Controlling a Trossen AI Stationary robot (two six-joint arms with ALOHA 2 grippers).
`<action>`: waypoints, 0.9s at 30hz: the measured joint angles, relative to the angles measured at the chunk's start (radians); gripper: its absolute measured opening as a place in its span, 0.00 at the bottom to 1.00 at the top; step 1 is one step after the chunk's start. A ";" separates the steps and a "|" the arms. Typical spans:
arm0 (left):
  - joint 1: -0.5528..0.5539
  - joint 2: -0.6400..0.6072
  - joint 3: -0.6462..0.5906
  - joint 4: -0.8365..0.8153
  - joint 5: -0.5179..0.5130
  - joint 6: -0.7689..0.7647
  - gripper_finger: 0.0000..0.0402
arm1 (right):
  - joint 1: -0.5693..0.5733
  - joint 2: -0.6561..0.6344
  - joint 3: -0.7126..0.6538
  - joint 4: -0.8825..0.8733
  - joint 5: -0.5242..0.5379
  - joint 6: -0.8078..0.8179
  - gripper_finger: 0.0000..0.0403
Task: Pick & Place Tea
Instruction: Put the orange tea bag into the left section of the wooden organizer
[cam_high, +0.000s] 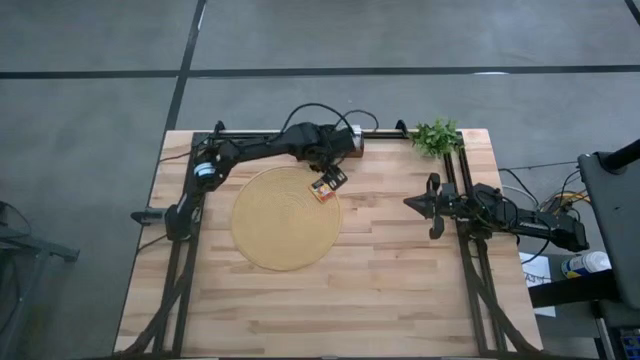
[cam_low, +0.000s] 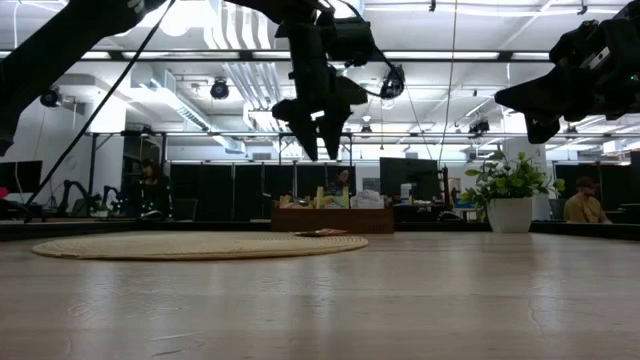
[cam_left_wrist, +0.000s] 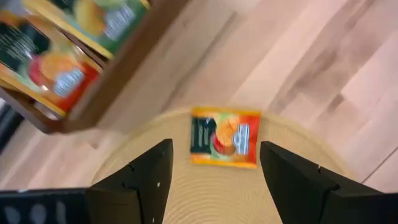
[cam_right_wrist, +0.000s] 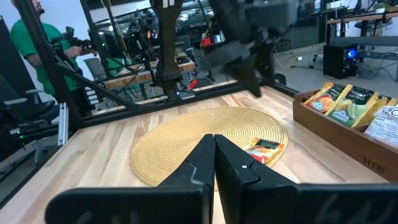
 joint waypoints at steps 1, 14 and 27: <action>-0.006 0.002 -0.015 0.001 0.000 -0.007 0.58 | 0.000 0.000 0.000 0.000 0.000 0.000 0.02; -0.025 0.007 -0.213 0.114 0.123 -0.038 0.58 | 0.000 0.000 0.000 0.000 0.000 0.000 0.02; -0.023 0.013 -0.270 0.267 0.178 -0.030 0.58 | 0.000 0.000 0.000 0.000 0.000 0.000 0.02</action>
